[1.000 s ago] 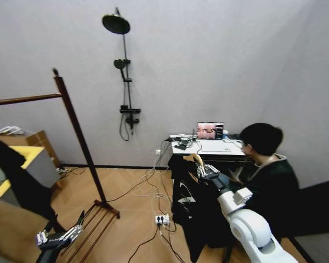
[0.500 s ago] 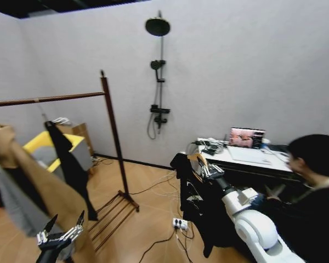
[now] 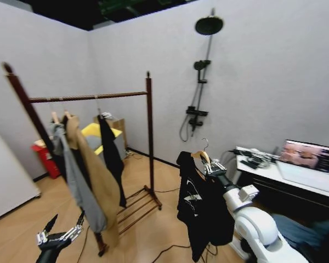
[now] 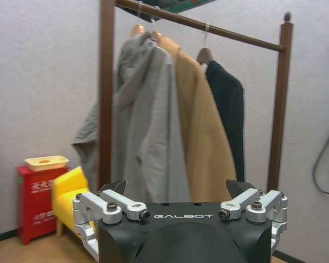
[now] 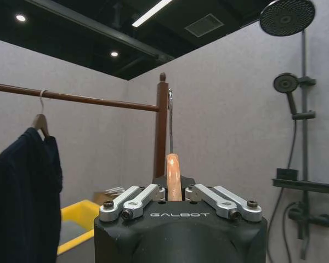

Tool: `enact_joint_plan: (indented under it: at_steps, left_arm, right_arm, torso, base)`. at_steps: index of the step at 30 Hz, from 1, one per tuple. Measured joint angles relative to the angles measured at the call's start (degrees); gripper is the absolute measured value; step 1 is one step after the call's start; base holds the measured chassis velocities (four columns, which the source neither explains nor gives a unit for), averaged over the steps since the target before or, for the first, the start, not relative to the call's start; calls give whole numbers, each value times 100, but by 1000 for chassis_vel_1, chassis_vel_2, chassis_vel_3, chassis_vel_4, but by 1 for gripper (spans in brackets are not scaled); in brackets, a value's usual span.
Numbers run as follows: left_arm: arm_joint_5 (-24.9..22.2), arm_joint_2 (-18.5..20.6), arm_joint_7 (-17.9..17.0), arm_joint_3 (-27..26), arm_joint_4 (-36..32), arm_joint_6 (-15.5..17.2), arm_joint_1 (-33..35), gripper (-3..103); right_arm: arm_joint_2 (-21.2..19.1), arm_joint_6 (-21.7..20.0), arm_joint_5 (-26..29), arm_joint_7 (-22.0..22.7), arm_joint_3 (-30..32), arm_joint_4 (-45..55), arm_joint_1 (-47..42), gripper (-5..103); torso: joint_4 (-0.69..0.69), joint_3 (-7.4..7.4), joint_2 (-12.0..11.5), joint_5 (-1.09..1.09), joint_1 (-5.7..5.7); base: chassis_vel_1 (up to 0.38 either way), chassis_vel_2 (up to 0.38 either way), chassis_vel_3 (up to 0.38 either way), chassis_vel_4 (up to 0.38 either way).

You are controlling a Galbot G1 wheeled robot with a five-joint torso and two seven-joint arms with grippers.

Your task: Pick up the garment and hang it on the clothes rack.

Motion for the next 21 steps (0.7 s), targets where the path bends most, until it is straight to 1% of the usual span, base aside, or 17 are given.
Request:
enact_joint_plan:
  at_steps: [7,9,12,14,21]
  left_arm:
    - [0,0,0,0,0,0,0,100]
    - [0,0,0,0,0,0,0,100]
    - [0,0,0,0,0,0,1,100]
    - [0,0,0,0,0,0,0,100]
    - [0,0,0,0,0,0,0,100]
  right_arm:
    - [-29,-100,119,90,-62,16,129,10]
    - [-28,-111,191,112,-68,30,116,10]
    - [-31,-111,207,112,-66,30,113,10]
    - [-75,-110,280,112,-64,24,161,10]
    - [-1,-85,340,120,-131,-21,230,10]
  torso:
    - [0,0,0,0,0]
    - [4,0,0,0,0]
    - [2,0,0,0,0]
    - [-1,0,0,1,0]
    - [-2,0,0,1,0]
  base:
    - [123,127,115,118]
    - [101,102,89,99]
    - [78,79,86,80]
    - [26,13,6,26]
    - [0,0,0,0]
